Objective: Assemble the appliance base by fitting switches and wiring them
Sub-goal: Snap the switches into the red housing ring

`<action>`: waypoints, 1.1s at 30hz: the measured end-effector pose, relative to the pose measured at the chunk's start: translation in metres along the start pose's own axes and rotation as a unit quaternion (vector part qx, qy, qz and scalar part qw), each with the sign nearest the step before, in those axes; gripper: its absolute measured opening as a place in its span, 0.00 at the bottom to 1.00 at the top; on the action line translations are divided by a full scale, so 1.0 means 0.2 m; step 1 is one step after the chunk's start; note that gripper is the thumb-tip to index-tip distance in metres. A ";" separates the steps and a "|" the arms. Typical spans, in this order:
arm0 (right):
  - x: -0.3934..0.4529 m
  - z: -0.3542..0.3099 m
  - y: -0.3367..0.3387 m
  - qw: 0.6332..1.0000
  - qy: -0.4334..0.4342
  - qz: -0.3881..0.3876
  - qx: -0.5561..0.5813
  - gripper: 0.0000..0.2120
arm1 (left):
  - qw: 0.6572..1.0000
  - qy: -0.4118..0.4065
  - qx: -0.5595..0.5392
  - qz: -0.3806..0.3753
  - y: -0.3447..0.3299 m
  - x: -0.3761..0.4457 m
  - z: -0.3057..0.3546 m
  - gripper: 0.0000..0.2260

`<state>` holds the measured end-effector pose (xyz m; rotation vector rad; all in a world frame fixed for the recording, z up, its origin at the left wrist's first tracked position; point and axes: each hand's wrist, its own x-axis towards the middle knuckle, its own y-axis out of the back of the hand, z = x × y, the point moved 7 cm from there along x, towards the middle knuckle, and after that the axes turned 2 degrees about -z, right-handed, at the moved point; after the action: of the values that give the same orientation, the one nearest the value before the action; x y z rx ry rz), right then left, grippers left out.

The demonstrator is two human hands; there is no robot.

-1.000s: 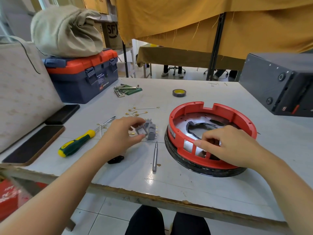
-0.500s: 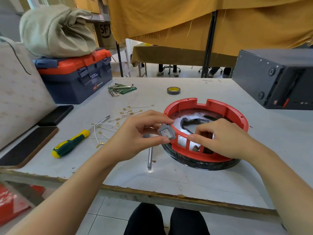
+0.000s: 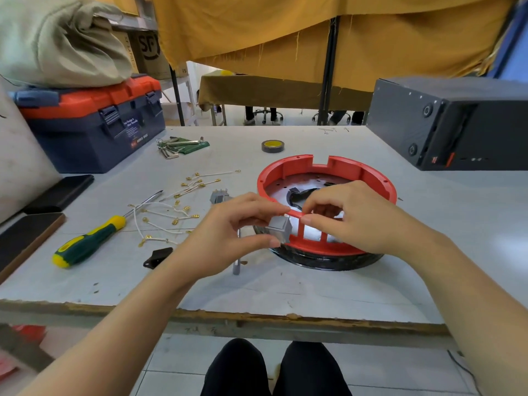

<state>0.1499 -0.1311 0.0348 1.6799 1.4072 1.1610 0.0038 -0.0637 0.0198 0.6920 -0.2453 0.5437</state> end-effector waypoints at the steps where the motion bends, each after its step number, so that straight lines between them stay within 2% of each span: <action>1: -0.01 -0.01 -0.01 1.000 0.004 0.011 0.004 0.09 | 1.000 0.000 0.000 0.004 0.00 0.00 -0.01 0.19; 4: -0.04 -0.03 -0.04 0.999 0.010 0.030 -0.002 0.11 | 0.999 0.010 -0.017 0.032 0.00 -0.01 -0.04 0.19; 8: -0.05 -0.03 -0.06 0.999 0.010 0.042 -0.025 0.11 | 0.999 0.014 -0.018 0.033 -0.02 -0.02 -0.05 0.14; 14: -0.05 -0.03 -0.06 0.999 0.011 0.042 -0.025 0.13 | 0.999 -0.017 0.005 0.043 -0.03 -0.01 -0.01 0.14; 18: -0.06 -0.04 -0.05 0.999 0.009 0.047 -0.023 0.18 | 0.997 -0.029 0.027 0.065 -0.04 -0.02 0.00 0.14; 25: -0.07 -0.05 -0.05 0.999 0.007 0.046 -0.024 0.20 | 0.992 -0.039 0.055 0.107 -0.04 -0.02 0.01 0.12; 33: -0.06 -0.05 -0.05 0.996 0.003 0.068 -0.050 0.19 | 0.988 -0.039 0.090 0.116 -0.02 -0.02 0.02 0.12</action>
<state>0.1363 -0.1416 0.0270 1.7241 1.2318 1.2918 0.0029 -0.0704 0.0199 0.8673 -0.3552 0.7686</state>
